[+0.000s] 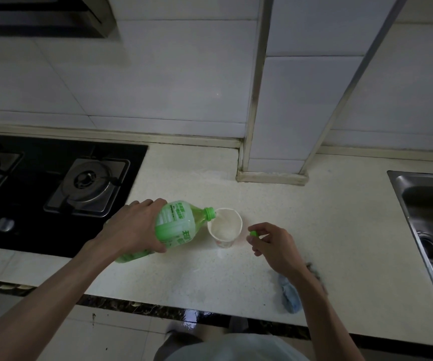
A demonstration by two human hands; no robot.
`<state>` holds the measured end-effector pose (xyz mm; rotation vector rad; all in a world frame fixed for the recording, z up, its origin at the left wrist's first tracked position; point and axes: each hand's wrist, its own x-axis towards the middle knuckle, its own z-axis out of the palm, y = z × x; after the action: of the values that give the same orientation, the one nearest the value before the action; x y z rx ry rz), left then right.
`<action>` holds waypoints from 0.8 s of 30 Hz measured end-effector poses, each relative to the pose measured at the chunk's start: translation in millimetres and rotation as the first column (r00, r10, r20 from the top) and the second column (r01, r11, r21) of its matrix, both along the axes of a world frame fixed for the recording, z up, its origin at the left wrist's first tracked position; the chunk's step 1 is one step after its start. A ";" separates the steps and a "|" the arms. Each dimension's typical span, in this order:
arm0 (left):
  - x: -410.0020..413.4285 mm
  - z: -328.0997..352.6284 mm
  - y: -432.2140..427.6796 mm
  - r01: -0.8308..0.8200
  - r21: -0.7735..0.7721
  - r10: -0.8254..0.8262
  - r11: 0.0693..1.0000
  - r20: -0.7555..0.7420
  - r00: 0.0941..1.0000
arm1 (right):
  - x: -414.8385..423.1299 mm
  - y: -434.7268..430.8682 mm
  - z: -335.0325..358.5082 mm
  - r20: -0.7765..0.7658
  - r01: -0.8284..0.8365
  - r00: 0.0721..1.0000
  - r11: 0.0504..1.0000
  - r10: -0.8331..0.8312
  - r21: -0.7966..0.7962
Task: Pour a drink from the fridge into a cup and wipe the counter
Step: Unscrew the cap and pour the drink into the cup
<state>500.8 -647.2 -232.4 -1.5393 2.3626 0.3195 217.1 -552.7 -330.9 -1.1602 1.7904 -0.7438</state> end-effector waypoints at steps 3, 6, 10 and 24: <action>-0.9 0.1 0.9 -0.002 0.007 0.003 1.000 -0.010 1.000 | 0.0 0.1 0.1 -0.003 0.001 1.000 1.000 -0.001 0.000; -0.7 -0.3 1.5 -0.003 0.007 0.003 1.000 -0.011 1.000 | -0.7 0.3 -0.6 -0.007 0.007 1.000 1.000 -0.007 -0.002; -0.2 0.5 1.7 -0.011 0.002 0.011 1.000 -0.009 1.000 | -1.3 0.4 -1.8 -0.005 0.007 1.000 1.000 -0.007 -0.004; -1.5 4.0 6.0 -0.004 0.002 0.004 1.000 -0.001 1.000 | -2.5 5.1 -2.7 -0.004 0.015 1.000 1.000 -0.015 -0.012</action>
<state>499.3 -641.2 -228.3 -1.5432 2.3601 0.3228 214.6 -547.6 -333.6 -1.1583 1.8024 -0.7626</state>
